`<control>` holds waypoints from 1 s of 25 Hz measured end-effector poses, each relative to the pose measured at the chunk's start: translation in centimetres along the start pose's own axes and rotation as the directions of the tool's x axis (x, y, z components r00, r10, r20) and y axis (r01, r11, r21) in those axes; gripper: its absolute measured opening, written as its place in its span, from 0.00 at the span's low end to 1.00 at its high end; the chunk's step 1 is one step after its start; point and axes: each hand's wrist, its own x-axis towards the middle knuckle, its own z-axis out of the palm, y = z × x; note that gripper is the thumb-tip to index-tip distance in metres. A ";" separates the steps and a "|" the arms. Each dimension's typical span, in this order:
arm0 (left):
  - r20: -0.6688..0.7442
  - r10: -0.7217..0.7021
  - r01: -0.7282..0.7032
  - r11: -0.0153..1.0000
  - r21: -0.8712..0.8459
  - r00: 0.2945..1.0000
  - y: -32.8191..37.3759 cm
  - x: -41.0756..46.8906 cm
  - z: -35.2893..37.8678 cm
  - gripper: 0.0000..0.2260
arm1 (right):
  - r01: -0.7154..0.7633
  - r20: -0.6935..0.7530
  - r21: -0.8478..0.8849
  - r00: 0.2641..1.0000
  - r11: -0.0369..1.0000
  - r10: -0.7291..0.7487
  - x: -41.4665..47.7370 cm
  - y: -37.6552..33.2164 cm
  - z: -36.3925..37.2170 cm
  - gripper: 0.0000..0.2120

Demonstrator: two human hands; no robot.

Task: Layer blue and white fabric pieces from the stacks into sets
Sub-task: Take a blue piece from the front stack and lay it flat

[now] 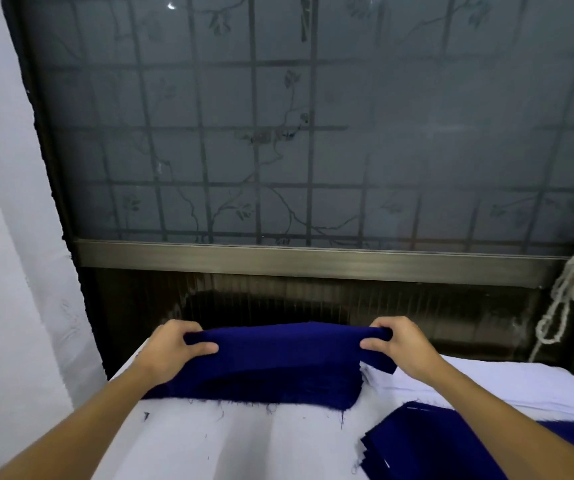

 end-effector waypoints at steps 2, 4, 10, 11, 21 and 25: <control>-0.037 -0.041 0.039 0.997 -0.073 0.998 0.4 -1.2 -0.8 0.10 | -0.028 -0.048 0.096 0.998 0.995 0.032 -1.7 0.0 -1.6 0.01; -0.079 -0.078 0.066 0.986 -0.154 0.994 1.0 -2.4 -1.1 0.13 | -0.047 -0.075 0.202 0.995 0.978 0.064 -3.5 0.2 -2.8 0.02; -0.205 -0.152 0.049 0.900 -0.433 0.967 5.6 -7.6 1.0 0.08 | -0.102 -0.126 0.464 0.976 0.880 0.179 -10.0 1.0 -4.7 0.09; -0.210 -0.169 0.057 0.888 -0.456 0.963 6.2 -8.3 1.5 0.08 | -0.101 -0.133 0.463 0.974 0.881 0.182 -11.0 1.2 -4.9 0.10; -0.142 -0.206 0.120 0.880 -0.460 0.968 5.4 -16.7 8.8 0.09 | -0.087 -0.144 0.305 0.980 0.948 0.136 -22.9 7.2 -4.8 0.18; -0.095 -0.156 0.117 0.938 -0.326 0.983 4.4 -19.6 11.2 0.13 | -0.108 -0.084 0.344 0.986 0.933 0.145 -27.0 9.3 -2.6 0.13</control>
